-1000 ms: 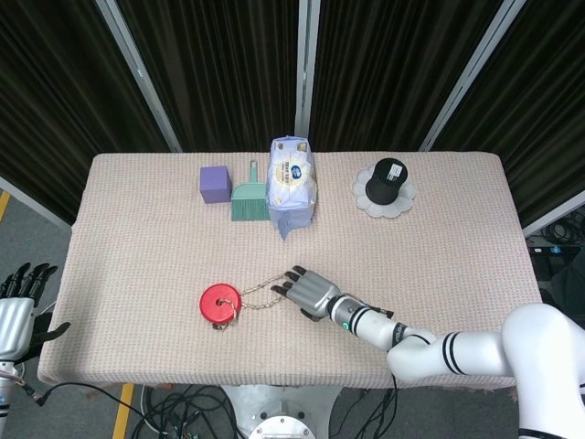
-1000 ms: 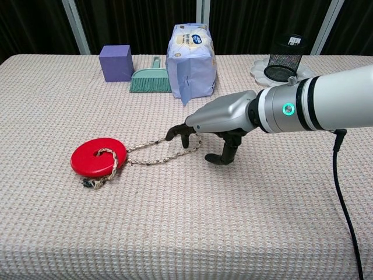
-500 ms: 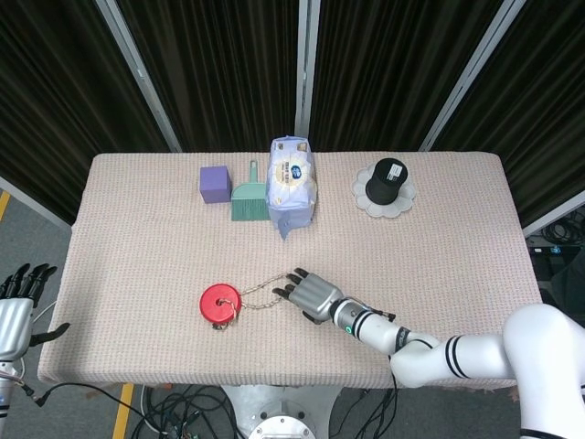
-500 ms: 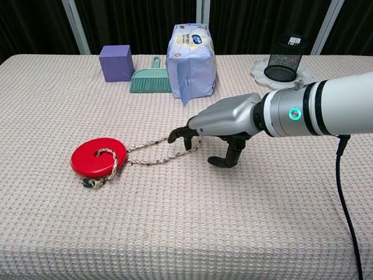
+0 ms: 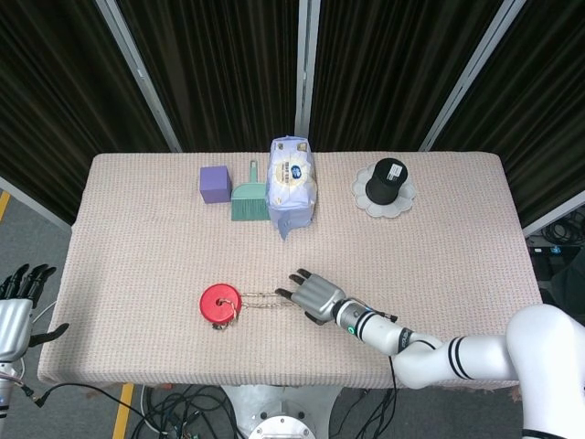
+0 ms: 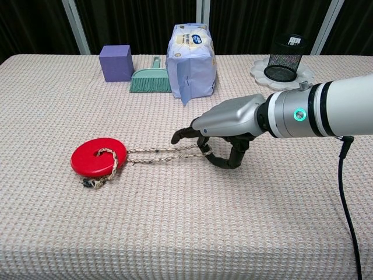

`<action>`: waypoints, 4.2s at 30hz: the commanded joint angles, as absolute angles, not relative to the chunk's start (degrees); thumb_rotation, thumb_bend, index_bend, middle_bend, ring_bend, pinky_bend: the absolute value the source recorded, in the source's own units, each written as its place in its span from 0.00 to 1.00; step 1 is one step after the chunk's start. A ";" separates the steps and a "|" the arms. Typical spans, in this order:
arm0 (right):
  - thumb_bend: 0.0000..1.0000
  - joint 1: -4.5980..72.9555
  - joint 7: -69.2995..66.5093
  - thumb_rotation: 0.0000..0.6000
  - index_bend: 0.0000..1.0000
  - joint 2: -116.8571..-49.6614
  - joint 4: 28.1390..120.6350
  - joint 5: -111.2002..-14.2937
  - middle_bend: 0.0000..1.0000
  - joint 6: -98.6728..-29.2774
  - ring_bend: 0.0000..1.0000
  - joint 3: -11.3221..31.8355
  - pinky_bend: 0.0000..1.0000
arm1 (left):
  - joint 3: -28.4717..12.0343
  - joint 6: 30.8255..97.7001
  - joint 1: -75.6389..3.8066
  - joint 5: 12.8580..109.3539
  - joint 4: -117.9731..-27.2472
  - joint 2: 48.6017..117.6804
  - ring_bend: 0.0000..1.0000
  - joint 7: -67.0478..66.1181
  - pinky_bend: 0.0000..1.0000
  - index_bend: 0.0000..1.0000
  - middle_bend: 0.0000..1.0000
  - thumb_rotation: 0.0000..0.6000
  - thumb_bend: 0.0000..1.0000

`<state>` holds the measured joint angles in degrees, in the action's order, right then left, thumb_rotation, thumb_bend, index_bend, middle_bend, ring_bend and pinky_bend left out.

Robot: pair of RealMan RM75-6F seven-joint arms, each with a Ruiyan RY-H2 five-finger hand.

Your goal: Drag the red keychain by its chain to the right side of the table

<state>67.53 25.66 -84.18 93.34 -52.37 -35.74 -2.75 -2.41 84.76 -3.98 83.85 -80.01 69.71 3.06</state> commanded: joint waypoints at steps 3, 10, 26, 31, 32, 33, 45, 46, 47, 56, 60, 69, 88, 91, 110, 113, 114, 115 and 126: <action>0.48 67.33 24.96 1.00 0.00 -84.04 93.33 -52.79 0.51 -36.22 0.00 -2.11 0.00 | -2.45 84.83 -3.94 83.87 -79.94 69.70 0.02 3.20 0.13 0.13 0.10 1.00 0.00; 0.49 66.31 23.86 1.00 0.20 -83.92 93.13 -54.38 0.59 -37.82 0.05 -1.25 0.00 | -2.54 84.95 -3.83 83.79 -79.91 69.63 0.02 3.26 0.13 0.13 0.11 1.00 0.00; 0.53 64.03 23.49 1.00 0.67 -84.36 92.35 -55.86 0.80 -41.57 0.21 0.32 0.00 | -2.61 85.20 -3.35 83.47 -79.45 69.38 0.02 3.78 0.13 0.13 0.11 1.00 0.00; 0.55 62.50 23.58 1.00 0.85 -84.09 92.62 -56.65 0.90 -44.35 0.31 0.87 0.00 | -2.74 85.23 -3.48 83.61 -79.69 69.35 0.02 3.52 0.13 0.13 0.11 1.00 0.00; 0.55 61.96 23.49 1.00 0.87 -83.75 92.88 -56.94 0.92 -45.10 0.33 0.93 0.00 | -2.78 85.25 -3.50 83.62 -79.80 69.32 0.02 3.43 0.13 0.13 0.11 1.00 0.00; 0.55 61.49 23.41 1.00 0.89 -83.34 93.19 -57.25 0.93 -45.69 0.34 0.89 0.00 | -2.81 85.28 -3.51 83.62 -79.90 69.27 0.02 3.37 0.13 0.13 0.11 1.00 0.00; 0.59 48.58 17.03 1.00 0.98 -70.57 99.77 -64.08 0.96 -58.73 0.38 -2.55 0.00 | -2.95 85.00 -3.90 83.79 -80.98 69.24 0.02 2.26 0.13 0.13 0.11 1.00 0.00; 0.60 46.90 15.50 1.00 0.98 -69.19 99.97 -64.67 0.96 -59.97 0.38 -2.96 0.00 | -2.95 84.94 -3.98 83.84 -81.13 69.24 0.02 2.02 0.13 0.13 0.11 1.00 0.00; 0.60 45.64 14.42 1.00 0.98 -68.19 99.97 -65.12 0.96 -60.86 0.38 -3.31 0.00 | -2.94 84.87 -4.05 83.89 -81.27 69.24 0.02 1.82 0.13 0.13 0.11 1.00 0.00; 0.60 33.47 3.59 1.00 0.98 -61.21 94.71 -68.08 0.96 -68.74 0.38 -5.69 0.00 | -2.84 84.10 -4.79 84.17 -83.34 69.17 0.02 -0.76 0.13 0.13 0.11 1.00 0.00; 0.60 29.02 -2.20 1.00 0.98 -60.03 90.64 -67.77 0.96 -70.58 0.38 -5.26 0.00 | -2.81 83.81 -5.10 84.27 -84.34 69.07 0.02 -2.03 0.13 0.13 0.11 1.00 0.00; 0.60 21.88 -11.42 1.00 0.98 -59.47 81.34 -66.50 0.96 -72.09 0.38 -2.66 0.00 | -2.86 83.65 -5.50 84.26 -86.84 68.25 0.02 -4.63 0.13 0.13 0.11 1.00 0.00; 0.61 18.35 -10.25 1.00 0.98 -59.41 75.82 -62.44 0.96 -70.06 0.38 5.55 0.00 | -2.73 83.60 -5.73 84.12 -87.53 68.34 0.02 -5.32 0.13 0.13 0.11 1.00 0.00; 0.61 18.71 -10.23 1.00 0.99 -59.56 78.15 -64.82 0.96 -69.56 0.38 5.70 0.00 | -2.70 83.55 -5.79 84.15 -87.42 68.51 0.02 -5.27 0.13 0.13 0.11 1.00 0.00; 0.57 26.33 4.68 1.00 0.96 -70.16 92.51 -77.51 0.96 -74.32 0.39 10.62 0.00 | -2.54 83.62 -5.62 83.80 -86.66 68.91 0.02 -4.73 0.13 0.13 0.11 1.00 0.00; 0.40 26.18 4.04 1.00 0.74 -69.05 93.38 -76.83 0.77 -70.53 0.30 8.62 0.00 | -2.43 83.51 -5.55 83.72 -86.22 69.01 0.02 -4.34 0.13 0.13 0.11 1.00 0.00; 0.32 26.18 3.62 1.00 0.62 -68.26 93.84 -76.70 0.65 -69.09 0.23 7.94 0.00 | -2.42 83.47 -5.54 83.69 -86.09 69.06 0.02 -4.22 0.13 0.13 0.11 1.00 0.00; 0.26 26.23 3.43 1.00 0.53 -67.55 94.08 -76.68 0.56 -67.68 0.18 7.22 0.00 | -2.38 83.43 -5.52 83.68 -85.97 69.10 0.02 -4.11 0.13 0.13 0.11 1.00 0.00; 0.00 25.74 0.96 1.00 0.00 -61.11 98.35 -78.53 0.00 -62.52 0.00 4.16 0.00 | -2.41 83.60 -5.58 83.96 -85.69 69.33 0.02 -3.66 0.13 0.13 0.10 1.00 0.00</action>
